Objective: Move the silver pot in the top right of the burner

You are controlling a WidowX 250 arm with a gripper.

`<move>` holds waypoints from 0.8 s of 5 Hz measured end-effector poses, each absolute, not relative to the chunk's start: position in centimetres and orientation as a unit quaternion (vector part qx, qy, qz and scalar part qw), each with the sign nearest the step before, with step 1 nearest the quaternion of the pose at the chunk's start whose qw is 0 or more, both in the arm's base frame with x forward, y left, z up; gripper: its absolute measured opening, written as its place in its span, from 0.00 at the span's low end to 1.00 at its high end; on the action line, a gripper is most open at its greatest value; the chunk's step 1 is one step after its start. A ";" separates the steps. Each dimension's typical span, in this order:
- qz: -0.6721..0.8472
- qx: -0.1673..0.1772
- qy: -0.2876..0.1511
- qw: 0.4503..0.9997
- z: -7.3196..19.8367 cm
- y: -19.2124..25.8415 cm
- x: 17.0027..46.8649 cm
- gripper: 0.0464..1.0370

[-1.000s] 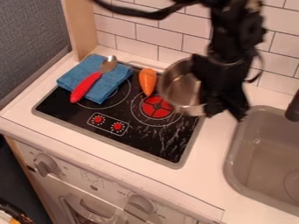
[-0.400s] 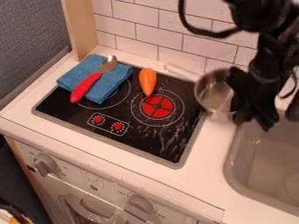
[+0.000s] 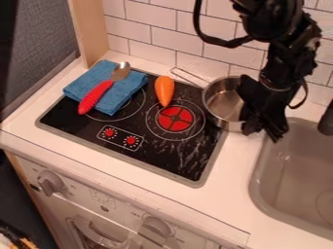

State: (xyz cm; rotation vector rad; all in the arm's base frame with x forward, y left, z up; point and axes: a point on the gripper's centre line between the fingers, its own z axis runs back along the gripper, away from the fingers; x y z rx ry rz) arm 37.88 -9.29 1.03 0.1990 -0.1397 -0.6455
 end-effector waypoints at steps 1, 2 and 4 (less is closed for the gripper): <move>-0.310 0.086 -0.063 0.945 1.0 -8.3 38.1 0.03; -0.312 0.079 -0.059 0.945 1.0 -7.8 38.0 0.03; -0.292 0.043 -0.034 0.955 1.0 -6.0 37.2 0.24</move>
